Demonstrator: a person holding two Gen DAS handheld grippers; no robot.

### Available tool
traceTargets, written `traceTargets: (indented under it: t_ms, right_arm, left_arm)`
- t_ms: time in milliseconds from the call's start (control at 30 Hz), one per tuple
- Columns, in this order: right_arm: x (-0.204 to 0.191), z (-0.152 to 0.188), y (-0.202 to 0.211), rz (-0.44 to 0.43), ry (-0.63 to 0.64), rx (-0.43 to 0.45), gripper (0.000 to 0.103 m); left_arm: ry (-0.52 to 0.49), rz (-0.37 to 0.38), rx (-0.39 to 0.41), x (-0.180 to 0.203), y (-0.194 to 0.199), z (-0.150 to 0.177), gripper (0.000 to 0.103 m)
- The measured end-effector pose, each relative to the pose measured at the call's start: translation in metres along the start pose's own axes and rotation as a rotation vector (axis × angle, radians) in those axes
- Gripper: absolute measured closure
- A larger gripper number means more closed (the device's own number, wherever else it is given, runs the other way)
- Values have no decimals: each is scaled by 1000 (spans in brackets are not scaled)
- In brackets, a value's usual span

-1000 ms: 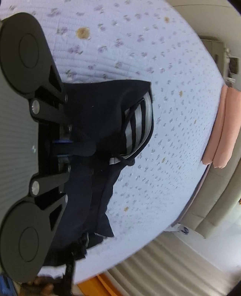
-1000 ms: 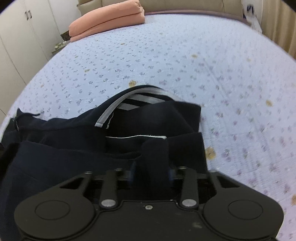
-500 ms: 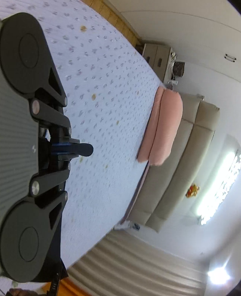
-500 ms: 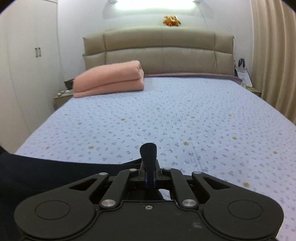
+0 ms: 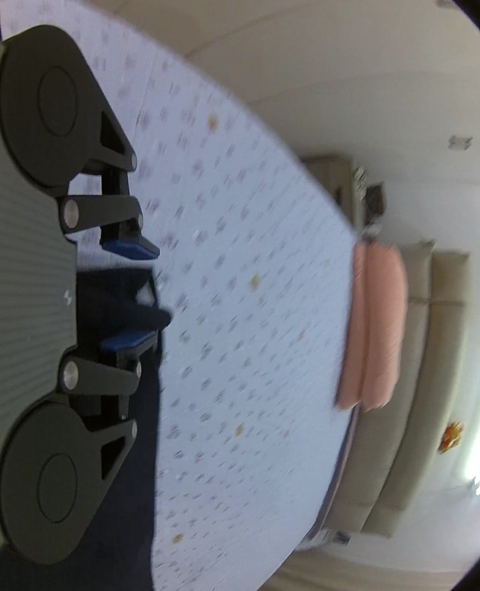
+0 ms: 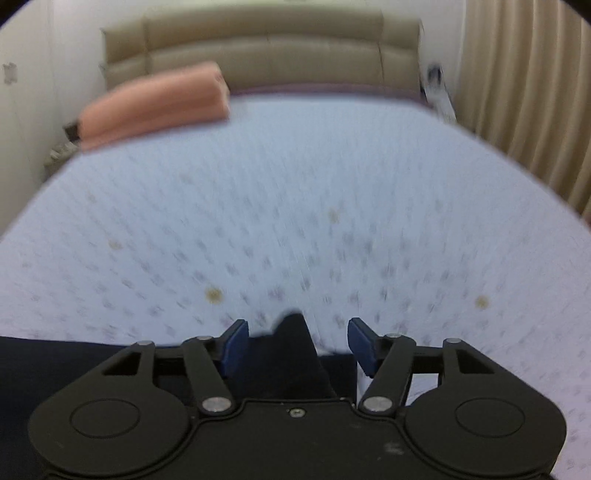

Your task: Fold large clothes

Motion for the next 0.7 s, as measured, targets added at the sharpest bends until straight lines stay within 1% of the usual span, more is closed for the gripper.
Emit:
traceTargets:
  t_ms: [33, 67, 100, 133, 167, 200, 233, 267, 333, 400, 433, 467, 500, 567, 633, 667, 700]
  right_arm:
    - [-6, 1, 21, -31, 18, 21, 29]
    - [-13, 4, 37, -62, 36, 28, 29]
    - [-24, 13, 52, -98, 54, 22, 31]
    - [-33, 23, 61, -128, 66, -5, 48]
    - [-45, 37, 66, -168, 81, -58, 87]
    - [-53, 48, 64, -194, 96, -104, 103]
    - [-62, 64, 62, -209, 121, -137, 103]
    - [-71, 80, 57, -212, 152, -151, 103]
    - [-84, 107, 40, -173, 185, -169, 103]
    - [-88, 133, 13, -144, 205, -263, 103]
    - [-86, 141, 2, -143, 194, -274, 103]
    - [-83, 145, -1, -155, 188, -247, 103]
    - [-82, 145, -2, -163, 196, -238, 103]
    - [-78, 138, -3, -176, 170, -266, 103]
    - [-79, 131, -1, -177, 132, -302, 103]
    - [-79, 127, 6, -177, 124, -308, 90]
    - [-81, 124, 16, -196, 128, -301, 89]
  left_arm:
    - [8, -9, 13, 2, 14, -1, 53]
    - [16, 0, 16, 1, 27, -1, 52]
    - [25, 29, 14, 5, 38, 0, 54]
    - [39, 81, 15, 9, 46, 4, 56]
    - [48, 114, 18, 16, 53, 9, 56]
    - [45, 142, 15, 24, 59, 15, 60]
    - [26, 171, 7, 35, 62, 22, 64]
    - [5, 187, -7, 44, 63, 31, 69]
    - [-14, 205, -56, 59, 55, 50, 77]
    - [-32, 206, -91, 68, 38, 66, 78]
    - [-39, 199, -104, 70, 28, 75, 78]
    - [-37, 197, -90, 69, 24, 79, 80]
    - [-38, 193, -79, 69, 23, 79, 80]
    - [-64, 183, -95, 70, 25, 71, 80]
    - [-78, 158, -90, 70, 38, 65, 80]
    - [-78, 143, -82, 67, 45, 64, 78]
    - [-78, 132, -81, 64, 53, 63, 76]
Point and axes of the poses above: each gripper's, at about its wrist camera, not at the fingertips, and y roughly against the way its jaws point, x to its right, z to its underside, the point moved 1 cm from there along -y, roughly the way its jaws point, and after that the axes turned 13 degrees about -y, right-handed, at the moved point
